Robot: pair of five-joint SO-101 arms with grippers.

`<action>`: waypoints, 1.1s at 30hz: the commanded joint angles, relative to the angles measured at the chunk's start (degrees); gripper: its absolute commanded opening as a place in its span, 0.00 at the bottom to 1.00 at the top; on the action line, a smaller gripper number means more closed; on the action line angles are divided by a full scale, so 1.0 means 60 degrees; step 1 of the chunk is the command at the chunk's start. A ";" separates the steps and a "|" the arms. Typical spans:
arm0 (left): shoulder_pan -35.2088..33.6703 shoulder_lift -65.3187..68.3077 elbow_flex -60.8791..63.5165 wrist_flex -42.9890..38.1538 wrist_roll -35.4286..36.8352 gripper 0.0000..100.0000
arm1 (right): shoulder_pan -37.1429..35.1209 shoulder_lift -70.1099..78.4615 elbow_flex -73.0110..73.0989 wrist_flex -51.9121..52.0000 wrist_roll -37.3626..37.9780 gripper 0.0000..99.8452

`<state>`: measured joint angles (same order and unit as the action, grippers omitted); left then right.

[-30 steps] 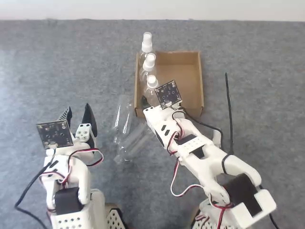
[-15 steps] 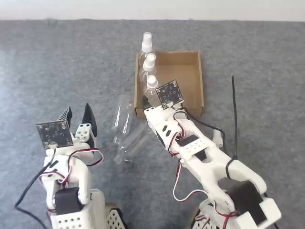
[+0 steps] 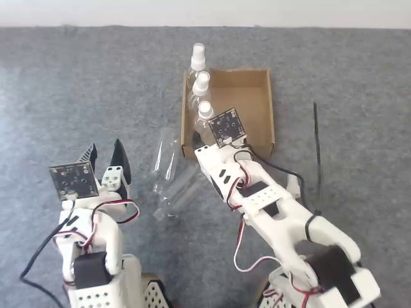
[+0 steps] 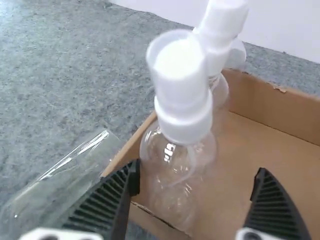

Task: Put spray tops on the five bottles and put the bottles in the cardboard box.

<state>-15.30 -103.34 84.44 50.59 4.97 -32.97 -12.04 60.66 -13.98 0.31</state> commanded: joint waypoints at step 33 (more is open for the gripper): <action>-0.1509 -0.0190 -0.0051 -0.0557 0.0293 0.15 | 0.0095 -0.6982 -0.0044 0.7978 0.0147 0.18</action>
<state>-21.45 -103.34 84.44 49.36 4.97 -32.97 -49.76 60.66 32.00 0.48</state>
